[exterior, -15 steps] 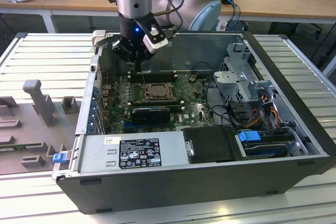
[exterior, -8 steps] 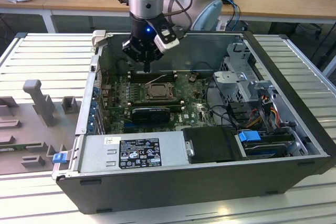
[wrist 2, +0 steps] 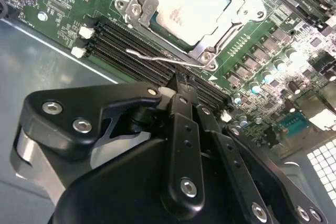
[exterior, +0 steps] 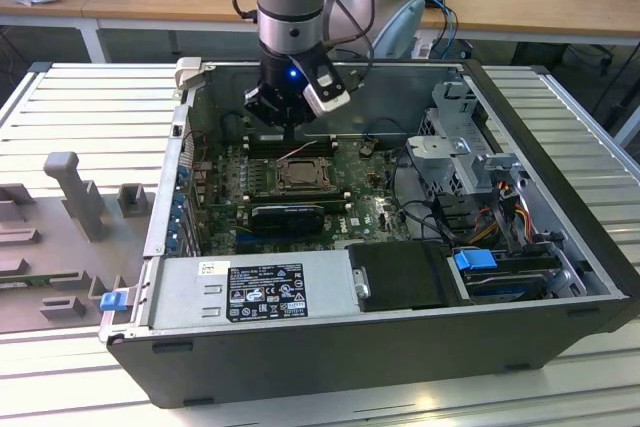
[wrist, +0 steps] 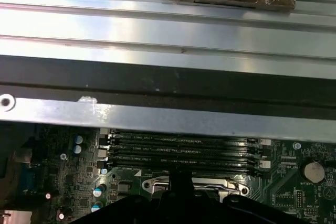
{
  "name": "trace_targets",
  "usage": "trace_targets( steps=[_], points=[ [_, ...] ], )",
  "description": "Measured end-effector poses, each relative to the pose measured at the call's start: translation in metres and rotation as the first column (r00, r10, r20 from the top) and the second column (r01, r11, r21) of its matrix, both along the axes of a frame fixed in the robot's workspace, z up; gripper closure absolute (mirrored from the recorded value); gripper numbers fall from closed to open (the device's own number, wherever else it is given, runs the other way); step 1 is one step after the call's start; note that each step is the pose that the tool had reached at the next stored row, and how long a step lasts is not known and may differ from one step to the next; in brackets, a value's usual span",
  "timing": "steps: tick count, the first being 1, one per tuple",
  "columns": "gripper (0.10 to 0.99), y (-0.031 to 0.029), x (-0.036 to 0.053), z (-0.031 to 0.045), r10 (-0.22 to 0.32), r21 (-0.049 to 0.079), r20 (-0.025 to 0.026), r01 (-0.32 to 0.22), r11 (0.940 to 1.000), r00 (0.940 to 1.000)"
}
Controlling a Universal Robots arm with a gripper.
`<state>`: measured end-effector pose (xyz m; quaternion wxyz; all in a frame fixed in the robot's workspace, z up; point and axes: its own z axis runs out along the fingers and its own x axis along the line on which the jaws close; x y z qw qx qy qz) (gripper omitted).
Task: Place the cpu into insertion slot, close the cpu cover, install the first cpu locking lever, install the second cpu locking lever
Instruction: 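Install the first cpu locking lever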
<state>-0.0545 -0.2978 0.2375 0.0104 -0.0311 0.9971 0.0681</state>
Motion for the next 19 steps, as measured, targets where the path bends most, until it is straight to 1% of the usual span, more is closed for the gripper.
trace_targets(
  steps=[4,5,6,7,19],
  points=[
    [0.980,-0.0002,0.0037,-0.0044,0.002,0.000,0.0002,-0.002,1.0000,1.0000],
    [0.980,-0.0001,0.0050,-0.0049,0.002,0.000,0.0002,-0.002,1.0000,1.0000],
    [0.980,-0.0001,0.0086,-0.0059,0.002,0.000,0.0002,-0.002,1.0000,1.0000],
    [0.980,-0.0001,0.0093,-0.0062,0.002,0.001,0.0002,-0.002,1.0000,1.0000],
    [0.980,-0.0001,0.0102,-0.0106,0.002,0.001,0.0001,-0.002,1.0000,1.0000]
  ],
)
